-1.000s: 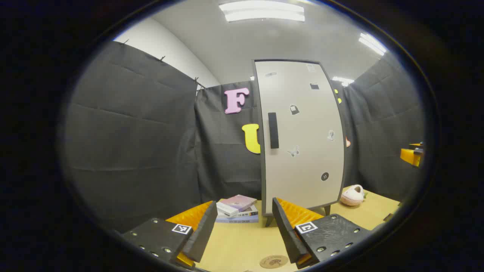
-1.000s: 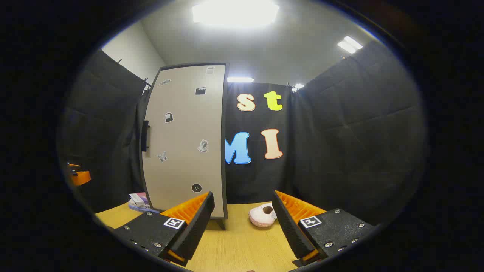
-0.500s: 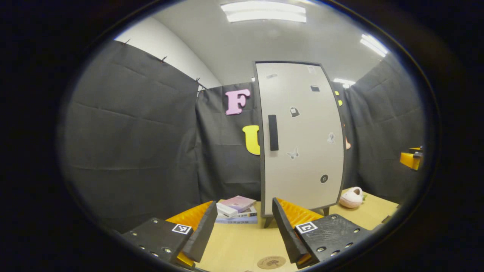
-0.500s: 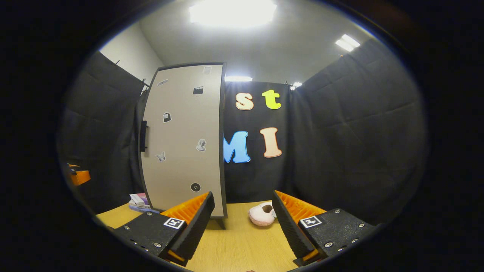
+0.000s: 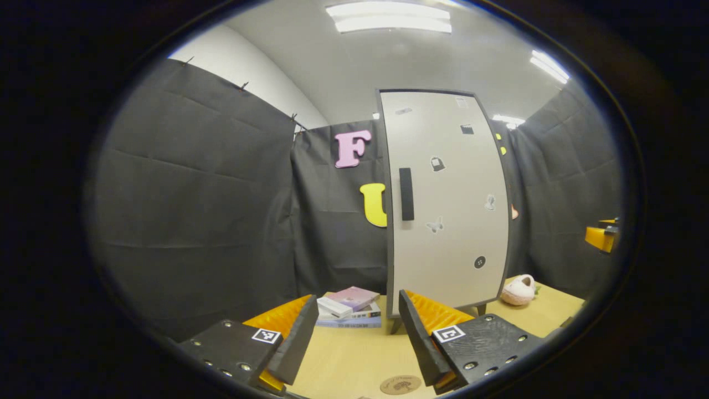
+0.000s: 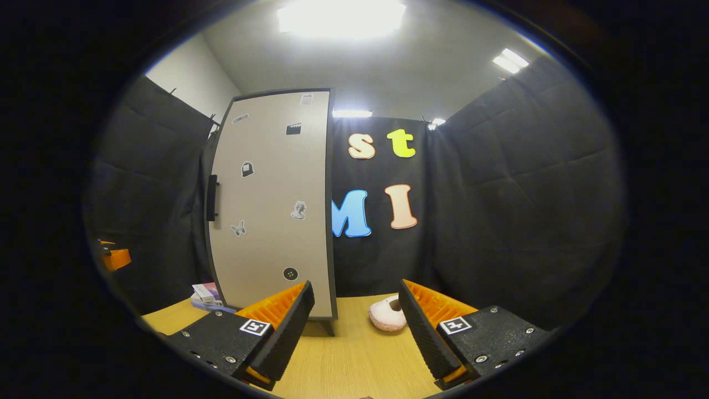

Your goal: Open the cabinet door with the right hand, grasp the bottle in the cabinet with the left hand and place it on the coaster, then close the cabinet door with the right hand.

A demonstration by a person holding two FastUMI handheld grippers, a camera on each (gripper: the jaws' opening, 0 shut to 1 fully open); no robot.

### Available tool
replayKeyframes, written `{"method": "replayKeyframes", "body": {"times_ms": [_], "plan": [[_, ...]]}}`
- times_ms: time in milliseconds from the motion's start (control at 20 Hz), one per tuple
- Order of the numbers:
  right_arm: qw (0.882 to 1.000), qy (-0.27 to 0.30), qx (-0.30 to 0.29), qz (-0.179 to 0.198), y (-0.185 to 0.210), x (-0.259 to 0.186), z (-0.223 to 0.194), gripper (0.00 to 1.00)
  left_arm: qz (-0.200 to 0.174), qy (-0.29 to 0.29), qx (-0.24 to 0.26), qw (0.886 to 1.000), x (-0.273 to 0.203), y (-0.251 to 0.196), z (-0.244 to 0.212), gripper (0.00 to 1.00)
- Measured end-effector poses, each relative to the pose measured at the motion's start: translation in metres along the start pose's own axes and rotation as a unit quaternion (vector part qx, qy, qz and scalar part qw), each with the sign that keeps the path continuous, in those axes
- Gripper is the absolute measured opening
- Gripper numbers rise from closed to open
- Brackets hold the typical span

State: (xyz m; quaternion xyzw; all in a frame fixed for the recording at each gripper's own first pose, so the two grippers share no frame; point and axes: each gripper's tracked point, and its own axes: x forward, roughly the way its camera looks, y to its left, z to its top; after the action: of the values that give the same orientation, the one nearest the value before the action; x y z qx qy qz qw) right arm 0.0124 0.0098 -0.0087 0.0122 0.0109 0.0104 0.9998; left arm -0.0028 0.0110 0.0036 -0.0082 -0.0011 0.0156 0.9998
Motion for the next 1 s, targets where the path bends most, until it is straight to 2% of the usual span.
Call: {"method": "replayKeyframes", "body": {"times_ms": [200,250,500,550,900,1000], "plan": [[1.000,0.004,0.009,0.020,0.019,0.012,0.005,0.95,0.010,-0.005,0.006,1.000,-0.003,0.010,0.004,0.83],[1.000,0.000,0.008,0.026,0.026,0.015,0.010,0.95,0.013,-0.005,0.006,1.000,-0.004,0.015,0.004,0.80],[0.998,-0.020,0.010,0.054,0.056,0.035,0.036,0.95,0.036,-0.007,0.008,0.999,-0.015,0.041,0.004,0.83],[0.998,-0.021,0.011,0.060,0.062,0.039,0.040,0.95,0.041,-0.006,0.010,0.999,-0.016,0.047,0.004,0.80],[0.994,-0.017,0.033,0.098,0.114,0.074,0.059,0.95,0.075,-0.010,0.016,0.997,-0.038,0.086,0.006,0.83],[0.993,-0.016,0.030,0.109,0.131,0.083,0.064,0.95,0.084,-0.008,0.016,0.996,-0.044,0.098,0.006,0.80]]}}
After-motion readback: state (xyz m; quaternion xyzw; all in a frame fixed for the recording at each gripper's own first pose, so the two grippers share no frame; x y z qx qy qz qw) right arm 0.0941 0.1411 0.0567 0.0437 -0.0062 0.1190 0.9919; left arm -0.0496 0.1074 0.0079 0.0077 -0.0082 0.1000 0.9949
